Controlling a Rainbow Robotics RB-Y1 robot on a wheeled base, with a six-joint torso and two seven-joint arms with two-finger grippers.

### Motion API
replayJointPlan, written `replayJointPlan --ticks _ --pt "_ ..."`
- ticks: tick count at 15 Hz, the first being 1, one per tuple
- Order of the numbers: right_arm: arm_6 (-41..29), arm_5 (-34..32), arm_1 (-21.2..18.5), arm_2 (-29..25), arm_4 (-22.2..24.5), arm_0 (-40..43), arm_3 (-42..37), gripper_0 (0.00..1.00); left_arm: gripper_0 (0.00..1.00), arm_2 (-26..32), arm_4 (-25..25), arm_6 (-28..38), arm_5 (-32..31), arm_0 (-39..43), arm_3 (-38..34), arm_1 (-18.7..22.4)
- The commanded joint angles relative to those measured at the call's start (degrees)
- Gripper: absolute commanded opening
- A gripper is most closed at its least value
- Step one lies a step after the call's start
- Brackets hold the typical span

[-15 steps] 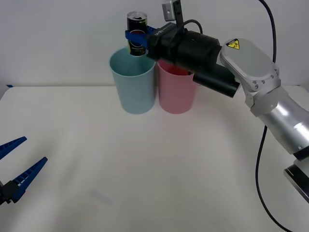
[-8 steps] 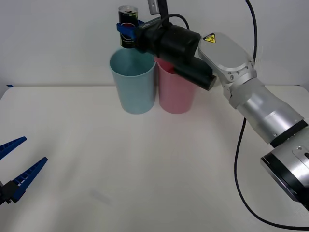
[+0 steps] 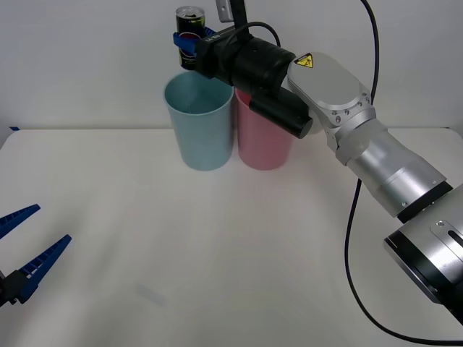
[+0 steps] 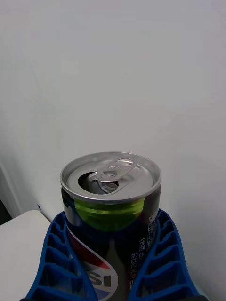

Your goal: Grasp the object on the table and drop it into the matching bin: aluminum can to the light blue bin, PET bottle to the pink bin.

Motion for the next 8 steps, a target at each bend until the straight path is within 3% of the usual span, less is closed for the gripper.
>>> replayJointPlan --ticks 1,2,8 --pt "-0.4 0.7 0.0 0.0 0.0 0.0 0.1 0.60 1.00 0.0 0.0 0.0 0.0 0.0 0.0 0.0" --pt "-0.3 1.0 0.0 -0.1 0.0 0.0 0.0 1.00 1.00 0.0 0.0 0.0 0.0 0.0 0.0 0.0" --pt "0.5 1.0 0.0 0.0 0.0 0.0 0.0 1.00 1.00 0.0 0.0 0.0 0.0 0.0 0.0 0.0"
